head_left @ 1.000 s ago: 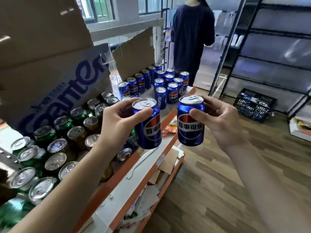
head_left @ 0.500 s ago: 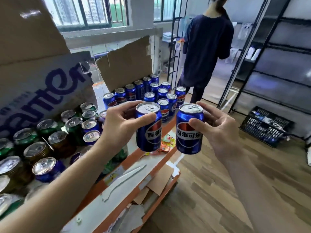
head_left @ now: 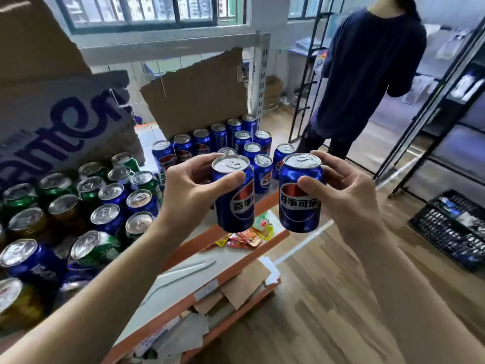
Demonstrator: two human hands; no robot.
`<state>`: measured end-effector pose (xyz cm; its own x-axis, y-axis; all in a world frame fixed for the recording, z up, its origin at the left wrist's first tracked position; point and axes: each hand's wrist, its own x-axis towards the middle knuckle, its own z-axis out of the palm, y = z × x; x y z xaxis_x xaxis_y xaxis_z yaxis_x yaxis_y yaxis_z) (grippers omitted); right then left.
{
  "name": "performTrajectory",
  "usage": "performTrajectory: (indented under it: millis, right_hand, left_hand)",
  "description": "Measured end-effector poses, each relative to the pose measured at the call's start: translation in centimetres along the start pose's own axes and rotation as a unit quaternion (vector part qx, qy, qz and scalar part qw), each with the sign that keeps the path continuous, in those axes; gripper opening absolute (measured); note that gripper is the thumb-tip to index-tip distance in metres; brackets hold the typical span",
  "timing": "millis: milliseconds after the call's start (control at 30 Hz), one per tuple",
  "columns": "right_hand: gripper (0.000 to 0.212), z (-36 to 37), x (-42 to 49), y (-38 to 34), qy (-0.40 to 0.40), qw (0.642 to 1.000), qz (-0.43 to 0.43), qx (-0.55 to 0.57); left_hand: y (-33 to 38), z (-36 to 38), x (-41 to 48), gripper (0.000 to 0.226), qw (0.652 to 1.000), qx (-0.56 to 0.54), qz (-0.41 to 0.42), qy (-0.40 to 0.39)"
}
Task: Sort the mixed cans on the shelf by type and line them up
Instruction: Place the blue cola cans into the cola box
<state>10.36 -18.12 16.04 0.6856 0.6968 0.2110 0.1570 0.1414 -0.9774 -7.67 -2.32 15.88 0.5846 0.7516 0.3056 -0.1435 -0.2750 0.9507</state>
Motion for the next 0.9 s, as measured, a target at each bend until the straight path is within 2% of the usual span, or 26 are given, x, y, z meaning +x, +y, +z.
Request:
performTrajectory:
  millis: [100, 167, 300, 367, 400, 500, 533, 667, 800, 900]
  right_hand:
    - [0.056, 0.2, 1.9, 0.9, -0.011, 1.0, 0.001, 0.008]
    - [0.053, 0.4, 3.3, 1.5, -0.021, 1.0, 0.001, 0.008]
    - [0.053, 1.0, 7.0, 2.1, -0.037, 0.999, -0.001, 0.013]
    - [0.063, 1.3, 9.3, 2.2, -0.046, 0.999, -0.004, 0.009]
    - [0.069, 1.5, 10.5, 2.1, -0.049, 0.999, -0.005, 0.008]
    - [0.077, 1.9, 14.2, 1.6, -0.05, 0.999, -0.017, 0.007]
    - [0.079, 2.1, 15.3, 1.4, -0.049, 0.999, -0.022, 0.004]
    - [0.079, 2.6, 19.2, 1.6, -0.043, 0.999, -0.025, 0.0]
    - [0.074, 2.8, 23.1, 2.8, -0.051, 0.999, -0.015, 0.009]
    - [0.066, 2.5, 26.2, 4.2, -0.06, 0.998, -0.009, -0.005]
  left_hand:
    - [-1.0, 0.0, 1.4, 0.055, 0.999, -0.001, -0.01, 0.039]
    - [-1.8, -0.1, 2.6, 0.054, 0.998, -0.004, -0.019, 0.056]
    - [-2.6, -0.2, 6.2, 0.023, 0.997, -0.005, -0.028, 0.074]
    - [-3.0, -0.3, 8.3, 0.017, 0.997, -0.005, -0.025, 0.076]
    - [-3.3, -0.4, 9.4, 0.02, 0.996, -0.007, -0.024, 0.08]
    - [-4.1, -0.6, 13.0, 0.059, 0.994, -0.014, -0.023, 0.105]
    - [-4.2, -0.6, 14.1, 0.065, 0.994, -0.009, -0.024, 0.108]
    - [-5.2, -1.2, 17.4, 0.046, 0.994, 0.02, -0.027, 0.108]
    - [-6.3, -1.2, 19.7, 0.045, 0.988, 0.062, -0.036, 0.135]
    - [-7.3, -0.7, 21.4, 0.034, 0.982, 0.083, -0.046, 0.166]
